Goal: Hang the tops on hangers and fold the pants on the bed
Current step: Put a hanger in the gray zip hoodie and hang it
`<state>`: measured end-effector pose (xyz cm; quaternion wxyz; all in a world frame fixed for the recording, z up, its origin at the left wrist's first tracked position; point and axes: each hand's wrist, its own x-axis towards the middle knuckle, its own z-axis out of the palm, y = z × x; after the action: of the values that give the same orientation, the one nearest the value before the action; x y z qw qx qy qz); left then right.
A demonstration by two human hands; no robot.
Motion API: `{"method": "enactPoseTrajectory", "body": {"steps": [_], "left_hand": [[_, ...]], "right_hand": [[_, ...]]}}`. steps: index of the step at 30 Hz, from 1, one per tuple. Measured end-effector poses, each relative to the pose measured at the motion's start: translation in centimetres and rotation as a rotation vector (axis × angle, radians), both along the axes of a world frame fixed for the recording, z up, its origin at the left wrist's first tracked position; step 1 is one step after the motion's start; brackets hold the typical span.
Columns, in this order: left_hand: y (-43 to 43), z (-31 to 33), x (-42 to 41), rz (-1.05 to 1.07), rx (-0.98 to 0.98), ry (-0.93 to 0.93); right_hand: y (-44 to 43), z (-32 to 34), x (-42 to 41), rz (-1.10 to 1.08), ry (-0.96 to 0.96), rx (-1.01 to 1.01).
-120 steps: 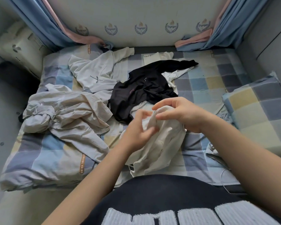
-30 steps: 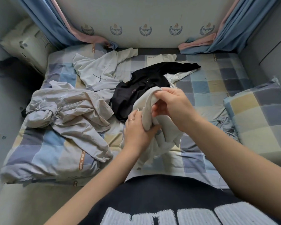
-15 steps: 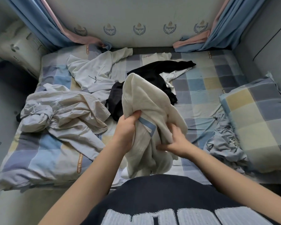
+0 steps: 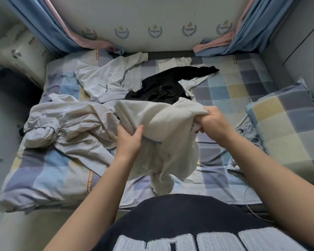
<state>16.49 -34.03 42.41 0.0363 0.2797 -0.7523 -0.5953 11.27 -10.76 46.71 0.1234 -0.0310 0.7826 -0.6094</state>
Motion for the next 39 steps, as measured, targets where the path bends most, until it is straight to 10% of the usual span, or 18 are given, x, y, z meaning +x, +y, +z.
{"method": "enactPoseTrajectory", "body": {"steps": [6, 20, 24, 28, 33, 39], "left_hand": [[3.0, 1.4, 0.4, -0.533, -0.601, 0.331], [3.7, 0.0, -0.5, -0.091, 0.583, -0.036], [3.7, 0.4, -0.4, -0.034, 0.741, -0.062], [3.3, 0.2, -0.6, 0.040, 0.768, -0.095], [1.2, -0.1, -1.4, 0.209, 0.587, -0.048], [1.5, -0.4, -0.1, -0.176, -0.352, 0.162]], "right_hand": [[-2.7, 4.2, -0.1, 0.310, 0.066, -0.053], [2.1, -3.8, 1.6, 0.297, -0.190, 0.177], [2.1, -8.8, 4.8, 0.477, -0.290, 0.281], [2.1, -11.3, 5.3, 0.220, -0.151, 0.512], [3.0, -9.7, 2.7, 0.089, -0.009, 0.565], [1.1, -3.4, -0.2, 0.074, 0.093, 0.278]]}}
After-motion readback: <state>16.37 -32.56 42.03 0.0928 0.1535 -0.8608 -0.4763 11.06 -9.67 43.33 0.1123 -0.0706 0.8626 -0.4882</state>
